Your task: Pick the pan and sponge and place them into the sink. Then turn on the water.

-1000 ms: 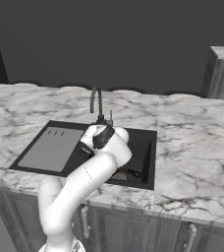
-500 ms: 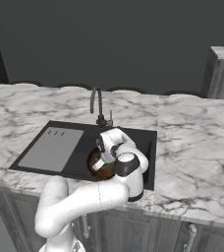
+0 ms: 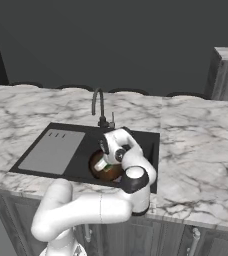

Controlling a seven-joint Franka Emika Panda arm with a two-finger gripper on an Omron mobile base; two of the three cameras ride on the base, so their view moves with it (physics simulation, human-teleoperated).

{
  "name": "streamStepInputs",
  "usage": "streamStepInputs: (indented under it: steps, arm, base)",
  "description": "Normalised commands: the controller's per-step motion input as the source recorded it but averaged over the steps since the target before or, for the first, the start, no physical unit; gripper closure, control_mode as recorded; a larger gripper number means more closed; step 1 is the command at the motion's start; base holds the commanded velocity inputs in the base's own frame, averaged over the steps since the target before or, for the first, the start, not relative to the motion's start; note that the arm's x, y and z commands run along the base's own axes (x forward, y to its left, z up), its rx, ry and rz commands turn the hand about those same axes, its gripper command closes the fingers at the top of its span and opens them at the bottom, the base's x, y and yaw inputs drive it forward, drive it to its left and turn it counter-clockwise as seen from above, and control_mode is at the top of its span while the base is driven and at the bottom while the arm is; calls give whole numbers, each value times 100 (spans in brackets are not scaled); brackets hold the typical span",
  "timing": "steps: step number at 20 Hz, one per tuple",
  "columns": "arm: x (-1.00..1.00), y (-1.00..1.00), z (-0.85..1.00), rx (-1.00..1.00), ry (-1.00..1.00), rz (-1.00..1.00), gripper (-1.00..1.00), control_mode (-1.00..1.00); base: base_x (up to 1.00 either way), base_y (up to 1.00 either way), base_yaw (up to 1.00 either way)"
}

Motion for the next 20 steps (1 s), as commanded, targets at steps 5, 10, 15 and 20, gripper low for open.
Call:
streamStepInputs:
  steps: [5,10,15,20]
  arm:
    - [-11,15,62,-1,2,-3,-100,-100]
    - [-15,3,46,0,7,-5,-100,-100]
    - [-15,-15,19,3,14,-8,-100,-100]
    - [-13,-23,27,8,11,-12,-100,-100]
  base:
    - [0,0,0]
    - [0,0,0]
    - [0,0,0]
    - [0,0,0]
